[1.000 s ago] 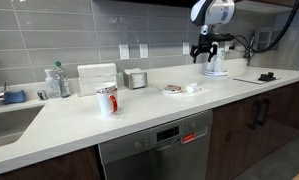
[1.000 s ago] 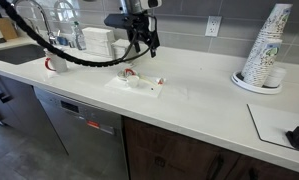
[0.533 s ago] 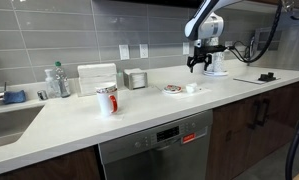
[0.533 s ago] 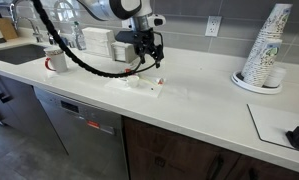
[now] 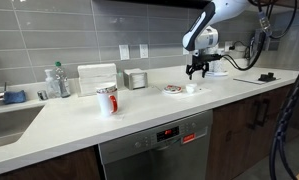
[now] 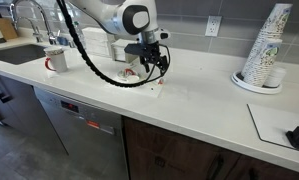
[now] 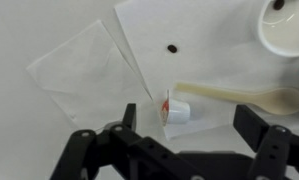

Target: Put the white object inside the mug

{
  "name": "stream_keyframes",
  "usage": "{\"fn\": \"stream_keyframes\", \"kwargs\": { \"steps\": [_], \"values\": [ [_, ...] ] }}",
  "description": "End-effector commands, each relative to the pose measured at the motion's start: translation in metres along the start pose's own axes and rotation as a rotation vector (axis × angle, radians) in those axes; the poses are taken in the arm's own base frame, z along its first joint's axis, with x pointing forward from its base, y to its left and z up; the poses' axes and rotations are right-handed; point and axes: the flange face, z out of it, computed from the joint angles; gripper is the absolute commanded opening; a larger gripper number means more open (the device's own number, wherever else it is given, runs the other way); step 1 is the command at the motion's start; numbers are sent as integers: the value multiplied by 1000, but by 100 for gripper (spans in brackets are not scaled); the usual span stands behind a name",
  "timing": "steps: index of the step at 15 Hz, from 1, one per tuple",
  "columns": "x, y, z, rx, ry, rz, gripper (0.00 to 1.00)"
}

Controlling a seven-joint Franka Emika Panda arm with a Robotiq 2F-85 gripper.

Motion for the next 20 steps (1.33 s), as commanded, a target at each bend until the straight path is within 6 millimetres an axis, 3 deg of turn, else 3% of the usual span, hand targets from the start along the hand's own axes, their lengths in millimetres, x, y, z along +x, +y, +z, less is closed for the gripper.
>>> {"fn": "stream_keyframes", "kwargs": {
  "steps": [1, 6, 11, 14, 18, 19, 20],
  "values": [
    [8, -1, 19, 16, -55, -38, 100],
    [10, -5, 34, 17, -124, -55, 100],
    [18, 6, 38, 16, -117, -42, 71],
    [23, 12, 42, 19, -115, -31, 72],
    [27, 14, 48, 15, -122, -27, 62],
    [29, 13, 48, 15, -123, -27, 53],
    [30, 11, 50, 14, -126, -28, 52]
  ]
}}
